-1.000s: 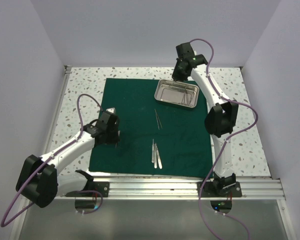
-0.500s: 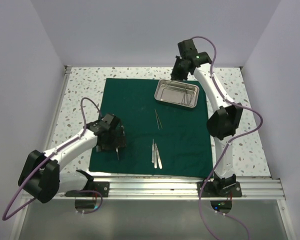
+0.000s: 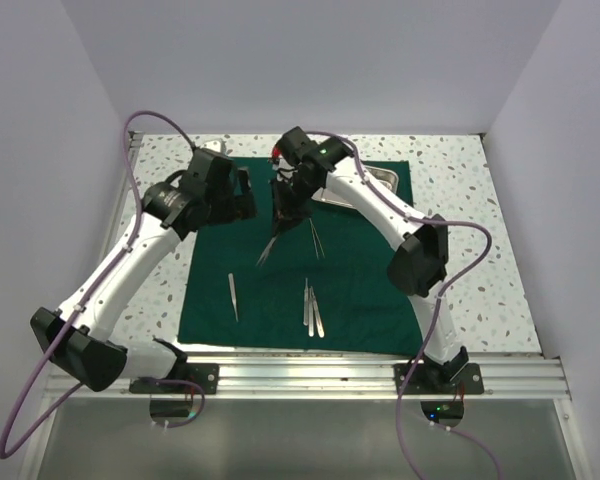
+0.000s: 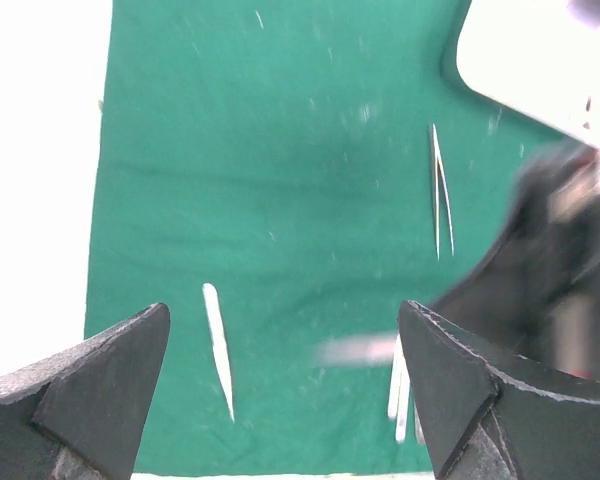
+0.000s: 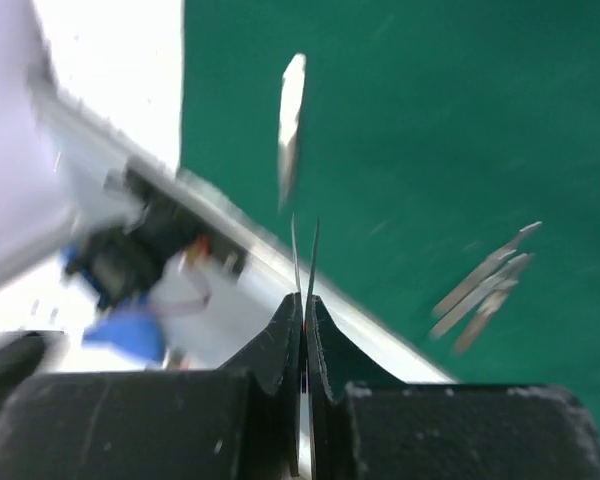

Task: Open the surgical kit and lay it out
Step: Place the medical item in the surgical kit.

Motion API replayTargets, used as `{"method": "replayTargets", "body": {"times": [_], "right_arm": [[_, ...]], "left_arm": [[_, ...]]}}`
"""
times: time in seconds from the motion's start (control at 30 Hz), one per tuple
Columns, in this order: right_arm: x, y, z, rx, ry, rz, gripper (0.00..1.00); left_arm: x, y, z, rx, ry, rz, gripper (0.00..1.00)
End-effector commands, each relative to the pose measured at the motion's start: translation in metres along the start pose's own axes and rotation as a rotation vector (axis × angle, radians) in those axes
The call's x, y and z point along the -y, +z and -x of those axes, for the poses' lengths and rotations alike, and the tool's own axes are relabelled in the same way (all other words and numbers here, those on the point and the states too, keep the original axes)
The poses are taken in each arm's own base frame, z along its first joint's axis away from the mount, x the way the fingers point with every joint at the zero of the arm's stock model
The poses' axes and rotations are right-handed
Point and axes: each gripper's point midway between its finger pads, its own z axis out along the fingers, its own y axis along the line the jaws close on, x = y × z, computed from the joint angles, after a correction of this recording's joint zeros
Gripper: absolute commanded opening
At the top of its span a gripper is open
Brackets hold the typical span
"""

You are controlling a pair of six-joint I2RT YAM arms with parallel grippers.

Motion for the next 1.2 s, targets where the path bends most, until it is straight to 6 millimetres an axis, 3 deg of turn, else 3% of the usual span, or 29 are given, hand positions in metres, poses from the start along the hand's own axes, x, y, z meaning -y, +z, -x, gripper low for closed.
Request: {"method": "replayTargets", "body": {"times": [0.0,0.17,0.33,0.43,0.77,0.9,0.97,1.0,1.03,1.17], "right_arm": [[-0.031,-0.008,-0.043,-0.225,-0.009,0.173,0.00],[-0.035,0.035,-0.087,-0.423,0.016,0.162,0.00],[-0.046,0.074,-0.106,-0.487,0.037,0.145,0.00],[-0.047,0.096,-0.108,-0.495,0.054,0.119,0.00],[-0.059,0.143,-0.050,-0.247,0.067,0.130,0.00],[-0.061,0.144,-0.033,-0.170,0.041,0.111,0.55],[-0.067,0.136,-0.025,-0.132,0.023,0.125,0.71],[-0.066,0.134,-0.021,-0.112,0.017,0.114,0.88],[-0.064,0.131,-0.019,-0.106,0.014,0.106,0.99],[-0.048,0.110,-0.010,-0.068,-0.003,0.043,0.99]], "left_arm": [[-0.018,-0.025,0.036,0.091,0.046,0.082,0.99],[-0.022,-0.050,0.068,0.231,0.015,0.085,0.98],[-0.015,-0.079,0.101,0.390,0.001,0.018,0.98],[-0.011,-0.086,0.112,0.431,0.018,0.004,0.98],[-0.013,-0.074,0.100,0.386,0.061,0.003,0.99],[-0.010,-0.072,0.101,0.382,0.074,-0.009,0.99],[-0.008,-0.070,0.101,0.378,0.078,-0.014,1.00],[-0.007,-0.069,0.101,0.376,0.081,-0.017,0.99],[-0.006,-0.065,0.101,0.369,0.084,-0.016,0.99],[0.005,-0.056,0.101,0.356,0.095,-0.051,0.99]]}}
